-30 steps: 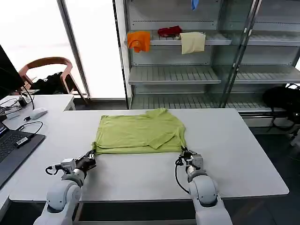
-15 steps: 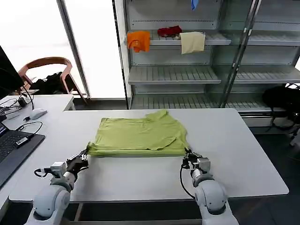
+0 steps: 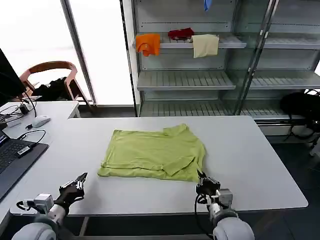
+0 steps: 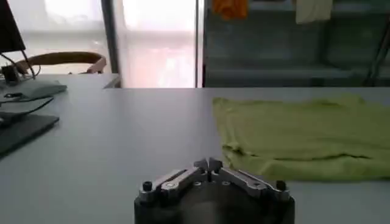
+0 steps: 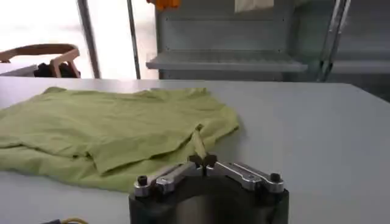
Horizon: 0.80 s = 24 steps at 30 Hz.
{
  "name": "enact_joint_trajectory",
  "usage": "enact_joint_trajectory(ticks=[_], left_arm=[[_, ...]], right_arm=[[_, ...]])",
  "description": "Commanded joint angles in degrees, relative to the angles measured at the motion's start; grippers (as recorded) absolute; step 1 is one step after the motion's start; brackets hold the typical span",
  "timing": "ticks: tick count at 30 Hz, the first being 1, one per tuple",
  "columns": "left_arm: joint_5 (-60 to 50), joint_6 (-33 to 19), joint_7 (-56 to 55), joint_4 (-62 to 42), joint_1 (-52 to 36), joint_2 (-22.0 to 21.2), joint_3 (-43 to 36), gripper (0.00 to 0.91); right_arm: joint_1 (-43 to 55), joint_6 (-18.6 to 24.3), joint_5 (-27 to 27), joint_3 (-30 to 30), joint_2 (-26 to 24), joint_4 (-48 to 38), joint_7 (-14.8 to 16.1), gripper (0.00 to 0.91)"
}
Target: Fold and organize the clothes.
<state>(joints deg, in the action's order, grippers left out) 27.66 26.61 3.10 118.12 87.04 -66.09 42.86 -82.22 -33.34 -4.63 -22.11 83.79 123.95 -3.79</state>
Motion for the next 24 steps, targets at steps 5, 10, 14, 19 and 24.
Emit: enact_joint_trajectory(ticks=[5, 10, 14, 19, 24], left_arm=[[-0.1, 0.7, -0.6, -4.8, -6.0, -0.8, -3.8, 0.907], [-0.4, 1.8, -1.0, -7.5, -10.9, -0.4, -5.1, 0.907], [0.0, 2.9, -1.4, -8.5, -13.8, -0.6, -6.5, 0.907], [-0.5, 3.7, -1.9, -9.7, -15.0, -0.8, -8.1, 0.474], [0.3, 4.0, -1.6, -10.4, -15.1, -0.8, -8.5, 0.01]], right_arm=[[-5.5, 0.1, 0.8, 0.2, 0.3, 3.4, -0.3, 0.0], [-5.4, 0.1, 1.3, 0.2, 0.5, 3.2, -0.2, 0.0], [-5.1, 0.1, 2.5, 0.6, 0.9, 2.6, -0.2, 0.0], [-5.0, 0.1, 2.9, 0.8, 1.0, 2.5, -0.1, 0.0], [-4.9, 0.2, 2.9, 0.5, 1.0, 2.3, 0.0, 0.0]])
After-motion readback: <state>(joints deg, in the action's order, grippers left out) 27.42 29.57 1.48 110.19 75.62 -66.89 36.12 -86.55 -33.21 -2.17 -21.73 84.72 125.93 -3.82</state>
